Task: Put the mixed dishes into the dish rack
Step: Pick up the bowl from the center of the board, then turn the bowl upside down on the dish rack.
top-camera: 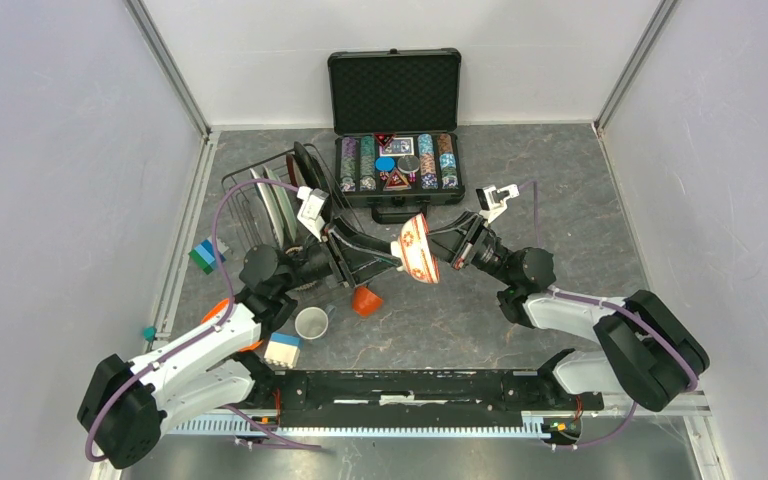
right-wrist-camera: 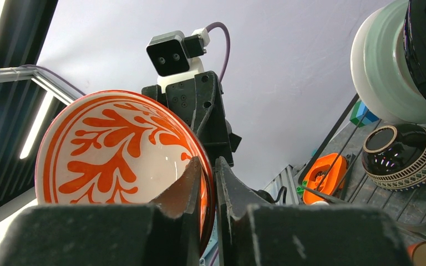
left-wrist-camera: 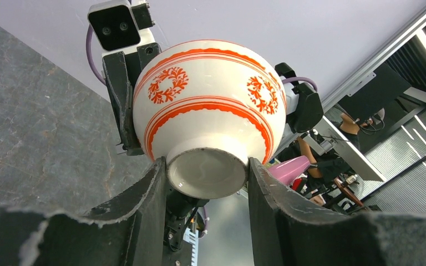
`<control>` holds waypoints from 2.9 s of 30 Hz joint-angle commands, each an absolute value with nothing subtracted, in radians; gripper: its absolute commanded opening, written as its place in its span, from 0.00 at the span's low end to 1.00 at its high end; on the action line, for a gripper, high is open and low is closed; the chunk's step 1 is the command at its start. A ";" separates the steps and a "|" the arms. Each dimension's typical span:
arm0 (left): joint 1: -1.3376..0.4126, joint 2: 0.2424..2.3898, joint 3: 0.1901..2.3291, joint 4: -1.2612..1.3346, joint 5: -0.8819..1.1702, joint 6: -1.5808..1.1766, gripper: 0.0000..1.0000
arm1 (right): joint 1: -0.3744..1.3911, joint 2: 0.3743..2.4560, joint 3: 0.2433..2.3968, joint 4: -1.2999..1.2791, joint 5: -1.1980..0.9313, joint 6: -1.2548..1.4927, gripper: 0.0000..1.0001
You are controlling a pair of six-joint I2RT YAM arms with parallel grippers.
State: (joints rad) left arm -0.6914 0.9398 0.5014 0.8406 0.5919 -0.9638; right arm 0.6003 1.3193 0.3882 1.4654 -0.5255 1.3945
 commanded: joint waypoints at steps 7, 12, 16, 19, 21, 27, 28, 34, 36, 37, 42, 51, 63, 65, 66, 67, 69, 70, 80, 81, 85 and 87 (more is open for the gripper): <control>-0.692 0.919 0.530 0.881 0.554 -0.927 0.02 | 0.601 1.328 0.390 1.658 -0.520 1.392 0.41; -0.693 0.911 0.537 0.855 0.551 -0.912 0.02 | 0.601 1.320 0.388 1.634 -0.518 1.379 0.48; -0.692 0.884 0.547 0.774 0.524 -0.873 0.02 | 0.601 1.302 0.381 1.574 -0.504 1.348 0.55; -0.692 0.866 0.551 0.726 0.506 -0.850 0.02 | 0.601 1.275 0.380 1.495 -0.491 1.302 0.64; -0.692 0.854 0.551 0.698 0.491 -0.838 0.02 | 0.601 1.255 0.379 1.427 -0.477 1.263 0.66; -0.692 0.820 0.569 0.571 0.436 -0.778 0.02 | 0.601 1.190 0.383 1.223 -0.423 1.148 0.70; -0.692 0.813 0.570 0.553 0.424 -0.769 0.02 | 0.601 1.180 0.385 1.198 -0.415 1.137 0.71; -0.692 0.781 0.583 0.472 0.374 -0.728 0.02 | 0.601 1.150 0.396 1.091 -0.381 1.073 0.72; -0.691 0.768 0.590 0.427 0.349 -0.709 0.02 | 0.601 1.143 0.403 1.060 -0.375 1.043 0.72; -0.691 0.763 0.596 0.403 0.339 -0.698 0.02 | 0.601 1.139 0.410 1.033 -0.371 1.021 0.73; -0.690 0.727 0.621 0.272 0.266 -0.643 0.02 | 0.601 1.123 0.439 0.896 -0.325 0.937 0.73; -0.689 0.673 0.725 -0.074 -0.013 -0.526 0.02 | 0.600 1.156 0.485 0.783 -0.305 0.855 0.74; -0.686 0.775 0.904 -0.551 -0.410 -0.443 0.02 | 0.574 1.125 0.494 0.704 -0.268 0.791 0.75; -0.686 0.808 0.916 -0.581 -0.401 -0.427 0.02 | 0.568 1.127 0.494 0.706 -0.276 0.792 0.75; -0.685 0.827 0.924 -0.596 -0.391 -0.420 0.02 | 0.565 1.126 0.493 0.709 -0.279 0.793 0.75; -0.683 0.853 0.933 -0.609 -0.377 -0.413 0.02 | 0.562 1.125 0.492 0.712 -0.282 0.793 0.75; -0.681 0.907 0.954 -0.635 -0.361 -0.400 0.02 | 0.559 1.124 0.490 0.716 -0.287 0.795 0.75; -0.681 0.934 0.961 -0.640 -0.352 -0.394 0.02 | 0.556 1.123 0.488 0.719 -0.290 0.797 0.75; -0.678 1.099 0.995 -0.601 -0.281 -0.344 0.02 | 0.522 1.080 0.468 0.718 -0.311 0.799 0.75; -0.678 1.113 0.998 -0.603 -0.272 -0.344 0.02 | 0.519 1.075 0.466 0.717 -0.309 0.799 0.75; -0.676 1.159 0.987 -0.594 -0.264 -0.338 0.02 | 0.506 1.063 0.459 0.717 -0.310 0.800 0.75; -0.674 1.186 0.989 -0.595 -0.244 -0.329 0.02 | 0.502 1.063 0.459 0.718 -0.320 0.801 0.75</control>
State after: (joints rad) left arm -0.6807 1.1568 0.9432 -0.6491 -0.2775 -0.3859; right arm 0.5114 1.0832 0.4561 0.6907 -0.3000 0.8131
